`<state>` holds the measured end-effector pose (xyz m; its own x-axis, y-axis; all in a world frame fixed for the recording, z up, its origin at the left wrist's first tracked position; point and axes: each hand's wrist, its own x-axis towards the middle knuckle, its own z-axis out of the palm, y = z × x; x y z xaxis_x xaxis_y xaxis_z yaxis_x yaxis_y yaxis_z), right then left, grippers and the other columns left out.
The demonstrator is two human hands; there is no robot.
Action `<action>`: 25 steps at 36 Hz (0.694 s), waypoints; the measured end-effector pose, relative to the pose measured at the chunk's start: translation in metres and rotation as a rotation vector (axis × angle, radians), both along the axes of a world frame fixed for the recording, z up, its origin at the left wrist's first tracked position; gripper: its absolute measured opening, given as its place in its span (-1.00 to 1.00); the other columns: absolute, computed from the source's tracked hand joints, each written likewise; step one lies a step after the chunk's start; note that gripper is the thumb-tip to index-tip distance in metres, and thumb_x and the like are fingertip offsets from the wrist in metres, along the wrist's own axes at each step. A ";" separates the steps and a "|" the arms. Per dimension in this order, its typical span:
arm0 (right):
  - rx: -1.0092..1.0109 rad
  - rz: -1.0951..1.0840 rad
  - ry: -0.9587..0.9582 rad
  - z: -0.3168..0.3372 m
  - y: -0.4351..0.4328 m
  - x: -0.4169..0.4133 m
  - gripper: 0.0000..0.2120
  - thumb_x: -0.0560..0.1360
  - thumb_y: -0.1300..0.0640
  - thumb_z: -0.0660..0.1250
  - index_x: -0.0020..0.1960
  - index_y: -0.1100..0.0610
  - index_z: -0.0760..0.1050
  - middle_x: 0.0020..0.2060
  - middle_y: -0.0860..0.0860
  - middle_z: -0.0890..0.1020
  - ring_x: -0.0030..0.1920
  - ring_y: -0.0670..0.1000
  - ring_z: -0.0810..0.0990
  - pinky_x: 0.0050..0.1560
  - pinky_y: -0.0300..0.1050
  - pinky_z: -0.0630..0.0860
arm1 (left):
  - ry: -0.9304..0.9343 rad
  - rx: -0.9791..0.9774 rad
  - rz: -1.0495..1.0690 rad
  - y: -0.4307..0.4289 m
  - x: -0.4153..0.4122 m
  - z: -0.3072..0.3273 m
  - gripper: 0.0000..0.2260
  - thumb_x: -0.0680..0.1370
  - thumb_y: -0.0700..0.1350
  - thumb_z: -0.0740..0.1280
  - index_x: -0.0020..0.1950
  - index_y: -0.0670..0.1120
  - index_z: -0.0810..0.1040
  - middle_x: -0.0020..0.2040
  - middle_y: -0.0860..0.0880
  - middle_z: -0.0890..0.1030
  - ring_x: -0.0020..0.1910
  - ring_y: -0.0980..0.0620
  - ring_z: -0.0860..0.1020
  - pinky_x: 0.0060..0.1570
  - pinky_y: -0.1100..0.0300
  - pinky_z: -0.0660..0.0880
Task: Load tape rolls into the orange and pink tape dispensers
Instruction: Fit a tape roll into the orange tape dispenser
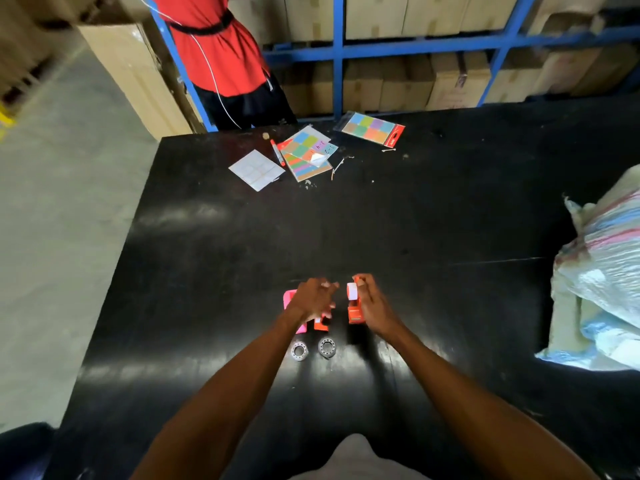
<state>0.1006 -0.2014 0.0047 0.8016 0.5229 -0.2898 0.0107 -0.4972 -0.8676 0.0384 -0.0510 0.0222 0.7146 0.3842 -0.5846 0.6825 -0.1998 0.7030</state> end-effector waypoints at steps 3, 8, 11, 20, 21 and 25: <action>0.005 -0.007 -0.007 0.008 -0.005 -0.012 -0.74 0.71 0.00 0.01 0.23 0.08 0.39 0.00 0.06 0.60 -0.02 0.05 0.57 -0.01 -0.13 0.38 | -0.099 -0.116 -0.079 -0.004 -0.011 0.011 -0.75 0.64 0.05 0.26 0.15 -0.11 0.52 -0.09 -0.09 0.66 -0.33 0.01 0.63 -0.45 0.27 0.50; 0.006 -0.048 -0.028 0.009 -0.008 -0.028 -0.76 0.70 0.05 0.04 0.21 0.10 0.43 0.00 0.04 0.60 0.03 0.10 0.59 0.09 -0.04 0.46 | -0.203 -0.173 -0.156 -0.014 -0.032 0.028 -0.73 0.61 -0.05 0.33 0.28 -0.12 0.53 0.00 -0.06 0.66 -0.13 0.00 0.65 -0.27 0.25 0.56; 0.021 -0.037 -0.043 0.016 -0.010 -0.039 -0.75 0.70 0.05 0.04 0.19 0.12 0.44 -0.01 0.05 0.61 0.01 0.10 0.59 0.06 -0.06 0.46 | -0.239 -0.156 -0.160 -0.020 -0.043 0.033 -0.68 0.58 -0.03 0.38 0.26 -0.18 0.55 -0.03 -0.09 0.67 -0.17 0.04 0.66 -0.24 0.21 0.55; 0.006 0.003 -0.094 0.027 -0.018 -0.058 -0.74 0.70 -0.02 0.03 0.17 0.08 0.43 -0.03 0.05 0.61 -0.04 0.06 0.57 -0.04 -0.12 0.37 | -0.290 -0.078 -0.118 -0.022 -0.069 0.034 -0.67 0.59 -0.02 0.38 0.26 -0.20 0.55 -0.09 -0.06 0.65 -0.25 0.10 0.63 -0.23 0.24 0.58; 0.007 -0.006 -0.097 0.027 -0.019 -0.058 -0.73 0.70 -0.01 0.03 0.17 0.09 0.43 -0.05 0.06 0.61 -0.06 0.06 0.57 -0.05 -0.12 0.36 | -0.293 -0.080 -0.099 -0.022 -0.071 0.033 -0.67 0.59 -0.03 0.38 0.26 -0.21 0.55 -0.08 -0.06 0.64 -0.25 0.09 0.63 -0.23 0.23 0.59; 0.016 -0.054 -0.108 0.020 -0.025 -0.056 -0.75 0.70 0.00 0.05 0.15 0.09 0.44 -0.15 0.02 0.59 -0.14 0.05 0.58 -0.06 -0.09 0.42 | -0.255 -0.036 -0.065 -0.021 -0.080 0.024 -0.72 0.57 -0.06 0.40 0.21 -0.18 0.56 -0.09 -0.08 0.62 -0.26 0.04 0.60 -0.29 0.30 0.58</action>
